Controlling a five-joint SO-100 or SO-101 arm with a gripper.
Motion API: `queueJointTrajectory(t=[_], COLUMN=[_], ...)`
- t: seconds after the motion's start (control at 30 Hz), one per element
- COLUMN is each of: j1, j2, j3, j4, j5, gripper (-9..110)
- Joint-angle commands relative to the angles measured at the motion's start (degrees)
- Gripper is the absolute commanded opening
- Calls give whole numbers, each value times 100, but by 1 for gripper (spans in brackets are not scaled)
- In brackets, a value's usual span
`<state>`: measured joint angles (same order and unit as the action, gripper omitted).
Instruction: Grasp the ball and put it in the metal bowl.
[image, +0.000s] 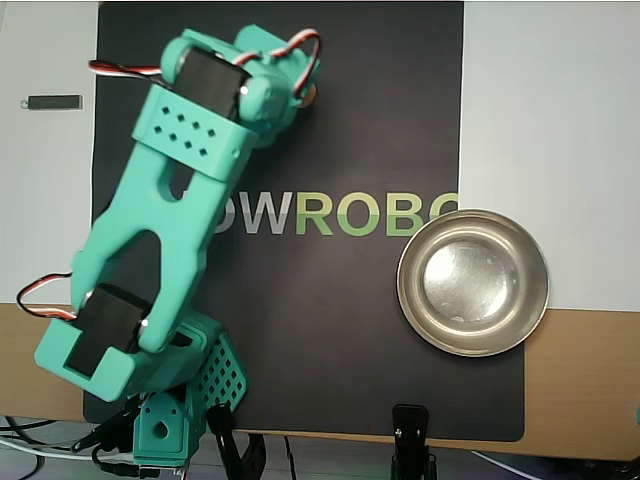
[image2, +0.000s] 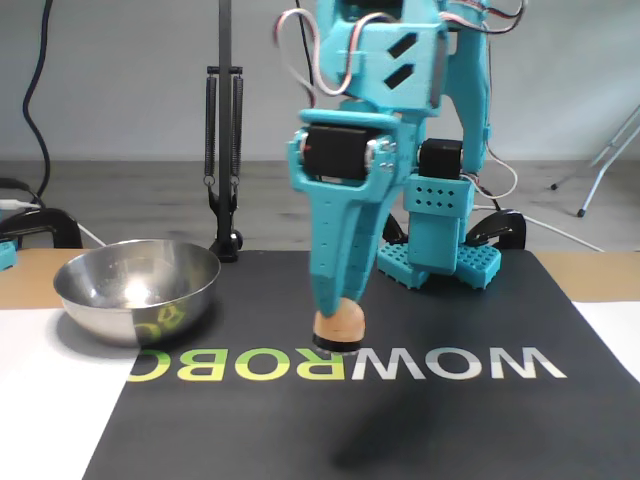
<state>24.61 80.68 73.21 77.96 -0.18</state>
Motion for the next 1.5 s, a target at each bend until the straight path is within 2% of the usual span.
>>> queueJointTrajectory(t=[0.0,0.87,1.47], j1=[35,1230,2312], j2=[334,334,1081], j3=[-18,9,870], j4=[18,26,26], j5=[-18,-35,-44], gripper=[25,24,25])
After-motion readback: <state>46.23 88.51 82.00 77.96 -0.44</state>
